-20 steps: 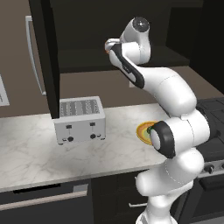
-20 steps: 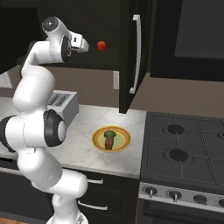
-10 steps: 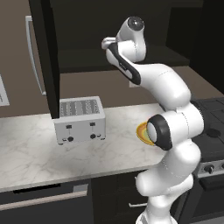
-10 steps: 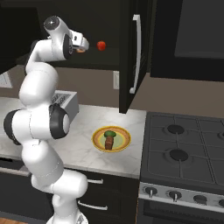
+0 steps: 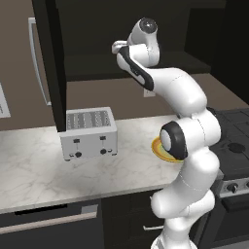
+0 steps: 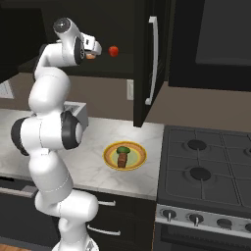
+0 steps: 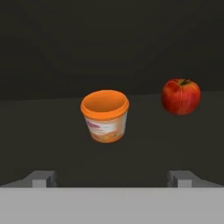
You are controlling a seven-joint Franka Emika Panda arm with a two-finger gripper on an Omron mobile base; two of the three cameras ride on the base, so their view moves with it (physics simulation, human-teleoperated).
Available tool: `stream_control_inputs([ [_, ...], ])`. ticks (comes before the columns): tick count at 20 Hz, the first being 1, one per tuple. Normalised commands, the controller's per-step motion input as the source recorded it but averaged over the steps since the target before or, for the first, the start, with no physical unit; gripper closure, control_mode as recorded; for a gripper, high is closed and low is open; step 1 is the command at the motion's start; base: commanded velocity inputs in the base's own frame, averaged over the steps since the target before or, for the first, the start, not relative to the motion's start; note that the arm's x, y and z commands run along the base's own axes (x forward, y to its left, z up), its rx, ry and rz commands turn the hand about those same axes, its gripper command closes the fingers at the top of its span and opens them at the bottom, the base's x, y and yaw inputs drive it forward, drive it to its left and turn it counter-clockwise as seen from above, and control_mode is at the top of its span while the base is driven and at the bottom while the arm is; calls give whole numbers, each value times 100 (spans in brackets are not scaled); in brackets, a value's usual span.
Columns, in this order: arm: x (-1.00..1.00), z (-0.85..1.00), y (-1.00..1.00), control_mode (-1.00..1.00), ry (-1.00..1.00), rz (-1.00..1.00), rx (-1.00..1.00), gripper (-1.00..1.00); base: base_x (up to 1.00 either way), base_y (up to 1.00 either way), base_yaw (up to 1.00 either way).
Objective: Pick the avocado and bread from the counter and place them on the plate. Then pick the jam from the cabinet and place it next to the plate. Lastly close the cabinet door.
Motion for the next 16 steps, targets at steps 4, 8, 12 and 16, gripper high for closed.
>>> stream_control_inputs([
  [4, 23, -6, 1, -100, 0, 0, 0, -100, 0, 0, 0],
  [8, 22, -11, 7, -100, 0, 0, 0, -100, 0, 0, 0],
  [12, 23, -1, 9, -100, 0, 0, 0, -100, 0, 0, 0],
  [16, 26, 0, 11, -100, 0, 0, 0, -100, 0, 0, 0],
])
